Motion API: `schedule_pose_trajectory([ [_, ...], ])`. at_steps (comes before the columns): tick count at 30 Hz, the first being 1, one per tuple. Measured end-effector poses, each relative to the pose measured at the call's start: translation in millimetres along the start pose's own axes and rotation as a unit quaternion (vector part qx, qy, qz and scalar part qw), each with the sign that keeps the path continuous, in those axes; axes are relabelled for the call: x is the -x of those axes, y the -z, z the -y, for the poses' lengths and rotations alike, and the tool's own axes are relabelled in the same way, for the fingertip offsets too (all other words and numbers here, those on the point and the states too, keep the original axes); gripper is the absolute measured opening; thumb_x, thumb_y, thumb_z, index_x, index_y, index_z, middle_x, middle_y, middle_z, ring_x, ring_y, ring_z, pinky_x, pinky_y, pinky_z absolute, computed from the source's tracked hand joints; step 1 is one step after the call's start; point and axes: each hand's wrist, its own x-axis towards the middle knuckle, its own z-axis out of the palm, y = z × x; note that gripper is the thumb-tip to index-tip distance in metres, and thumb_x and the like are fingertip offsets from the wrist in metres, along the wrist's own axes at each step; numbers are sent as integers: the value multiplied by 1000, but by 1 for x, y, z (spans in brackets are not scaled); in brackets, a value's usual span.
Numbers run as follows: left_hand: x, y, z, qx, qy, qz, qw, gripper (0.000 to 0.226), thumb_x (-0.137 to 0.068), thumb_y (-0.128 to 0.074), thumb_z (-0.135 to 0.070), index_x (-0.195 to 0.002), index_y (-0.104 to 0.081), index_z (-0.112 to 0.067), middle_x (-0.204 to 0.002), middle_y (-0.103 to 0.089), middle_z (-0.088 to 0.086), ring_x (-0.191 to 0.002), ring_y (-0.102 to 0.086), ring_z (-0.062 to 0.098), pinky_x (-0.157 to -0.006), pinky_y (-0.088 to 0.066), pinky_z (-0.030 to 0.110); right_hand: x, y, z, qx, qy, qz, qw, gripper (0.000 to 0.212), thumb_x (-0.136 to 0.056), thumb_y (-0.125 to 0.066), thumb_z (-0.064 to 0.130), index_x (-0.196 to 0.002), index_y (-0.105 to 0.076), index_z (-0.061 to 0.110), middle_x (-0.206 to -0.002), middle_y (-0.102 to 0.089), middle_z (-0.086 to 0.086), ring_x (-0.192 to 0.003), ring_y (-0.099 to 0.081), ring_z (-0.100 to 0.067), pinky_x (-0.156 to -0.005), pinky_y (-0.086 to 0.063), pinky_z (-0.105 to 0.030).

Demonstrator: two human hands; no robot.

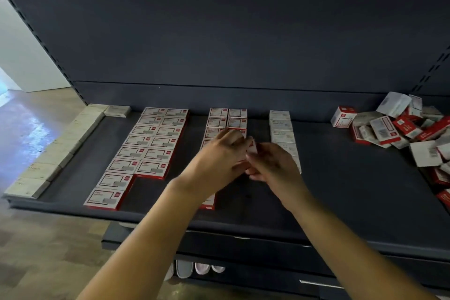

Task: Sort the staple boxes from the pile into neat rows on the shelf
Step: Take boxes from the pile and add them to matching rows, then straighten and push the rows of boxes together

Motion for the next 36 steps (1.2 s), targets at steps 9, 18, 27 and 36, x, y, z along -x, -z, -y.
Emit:
schedule_pose_trajectory([
  [9, -27, -31, 45, 5, 99, 185, 978, 41, -93, -54, -28, -132, -52, -14, -125, -51, 5, -118, -44, 20, -97, -33, 25, -23, 0, 15, 478, 151, -39, 864, 32, -94, -47, 27, -121, -56, 12, -119, -54, -1, -113, -47, -17, -84, -42, -27],
  [18, -17, -48, 56, -49, 108, 186, 975, 37, -95, -49, -32, -130, -56, -24, -144, -36, -3, -135, -23, 17, -111, -22, 30, -23, -1, 1, 447, 134, -17, 884, 33, -94, -51, 26, -122, -57, 12, -119, -56, 0, -110, -50, -16, -86, -42, -24],
  [27, -22, -49, 52, -55, 143, 246, 957, 38, -98, -44, -24, -135, -48, -14, -148, -37, 3, -133, -38, 18, -109, -31, 30, -28, 8, -15, 415, 133, -18, 900, 32, -92, -54, 23, -121, -59, 11, -119, -59, -2, -109, -54, -16, -88, -45, -26],
  [36, -36, -44, -5, 3, 163, 203, 965, 52, -93, -53, -28, -143, -38, -20, -151, -32, 1, -141, -24, 17, -114, -22, 32, -17, 60, -42, 305, 224, -78, 922, 29, -86, -61, 5, -114, -64, 5, -112, -65, -8, -103, -61, -19, -87, -49, -27],
])
